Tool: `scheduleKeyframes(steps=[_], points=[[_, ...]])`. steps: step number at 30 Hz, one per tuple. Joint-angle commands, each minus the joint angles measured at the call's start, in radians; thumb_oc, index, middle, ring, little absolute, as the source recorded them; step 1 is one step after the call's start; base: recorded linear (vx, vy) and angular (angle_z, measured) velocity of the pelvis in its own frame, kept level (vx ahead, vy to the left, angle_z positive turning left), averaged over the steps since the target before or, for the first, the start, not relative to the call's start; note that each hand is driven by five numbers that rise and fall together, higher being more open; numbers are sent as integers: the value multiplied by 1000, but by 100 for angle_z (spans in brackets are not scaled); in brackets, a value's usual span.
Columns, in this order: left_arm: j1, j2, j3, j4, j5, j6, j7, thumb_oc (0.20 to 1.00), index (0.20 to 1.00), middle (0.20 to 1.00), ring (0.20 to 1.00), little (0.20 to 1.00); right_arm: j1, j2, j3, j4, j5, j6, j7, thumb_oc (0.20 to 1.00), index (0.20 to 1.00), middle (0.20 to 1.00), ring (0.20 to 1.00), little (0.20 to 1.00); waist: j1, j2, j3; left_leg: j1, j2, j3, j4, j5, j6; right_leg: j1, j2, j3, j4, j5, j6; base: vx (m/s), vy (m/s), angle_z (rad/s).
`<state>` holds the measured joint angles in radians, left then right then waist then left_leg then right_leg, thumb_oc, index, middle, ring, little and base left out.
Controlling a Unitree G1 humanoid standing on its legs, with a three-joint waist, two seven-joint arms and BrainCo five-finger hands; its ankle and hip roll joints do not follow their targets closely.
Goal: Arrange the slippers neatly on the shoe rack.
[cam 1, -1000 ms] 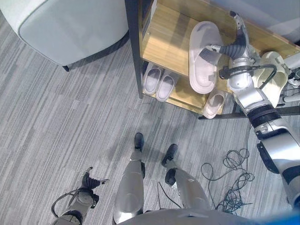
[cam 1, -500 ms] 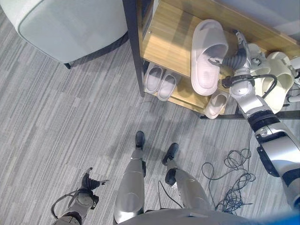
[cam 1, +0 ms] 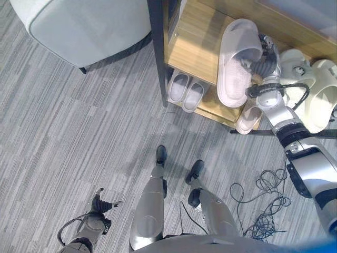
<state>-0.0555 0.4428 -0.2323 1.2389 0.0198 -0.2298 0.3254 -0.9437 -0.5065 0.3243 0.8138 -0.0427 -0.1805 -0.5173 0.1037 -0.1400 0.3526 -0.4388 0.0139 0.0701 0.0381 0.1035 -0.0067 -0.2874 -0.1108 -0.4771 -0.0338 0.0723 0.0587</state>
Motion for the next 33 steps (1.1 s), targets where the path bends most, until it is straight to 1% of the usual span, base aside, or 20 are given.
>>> scheduleKeyframes(steps=[1,6,8,12,15,25,33], points=[[24,12,-5,21,-6,-4,0,1000,1000,1000,1000,1000,-17,18,29,45,3,-5,-11,200,200,200,200,200,8,-13,-22,34,-30,14,52,-161,-15,-26,-80,3,36,58,126,9,22,3],[22,6,-6,22,-12,-2,-2,1000,1000,1000,1000,1000,-3,17,17,34,-12,-1,-31,200,200,200,200,200,2,-7,-21,33,-34,13,55,-163,-12,-28,-84,3,41,58,126,-1,7,0],[21,-6,1,20,-14,0,0,1000,1000,1000,1000,1000,34,9,0,-58,-35,-16,-53,200,200,200,200,200,-10,0,-23,38,-36,16,56,-165,-10,-28,-87,6,44,56,125,-9,47,1],[24,-12,7,15,-13,-1,-2,1000,1000,1000,1000,1000,67,4,-15,-96,-50,-18,-58,200,200,200,200,200,-20,4,-28,44,-38,19,58,-169,-8,-26,-89,6,47,55,126,-2,8,0],[19,-16,6,12,-17,-2,0,1000,1000,1000,1000,1000,89,7,-23,-74,-45,-14,-54,200,200,200,200,200,-23,8,-26,49,-40,22,64,-174,-7,-25,-92,8,51,53,124,-33,9,-4],[29,-24,16,21,-46,-3,-12,1000,1000,1000,1000,1000,101,10,-49,4,-27,-4,-65,200,200,200,200,200,-19,38,-32,43,-49,24,58,-164,-7,-32,-102,-3,56,50,123,-3,5,-2],[38,-27,20,26,-55,-7,-15,1000,1000,1000,1000,1000,90,-5,-79,33,0,-10,-87,200,200,200,200,200,-24,46,-44,39,-54,24,42,-153,-9,-44,-100,-3,51,51,123,2,-1,-1]])
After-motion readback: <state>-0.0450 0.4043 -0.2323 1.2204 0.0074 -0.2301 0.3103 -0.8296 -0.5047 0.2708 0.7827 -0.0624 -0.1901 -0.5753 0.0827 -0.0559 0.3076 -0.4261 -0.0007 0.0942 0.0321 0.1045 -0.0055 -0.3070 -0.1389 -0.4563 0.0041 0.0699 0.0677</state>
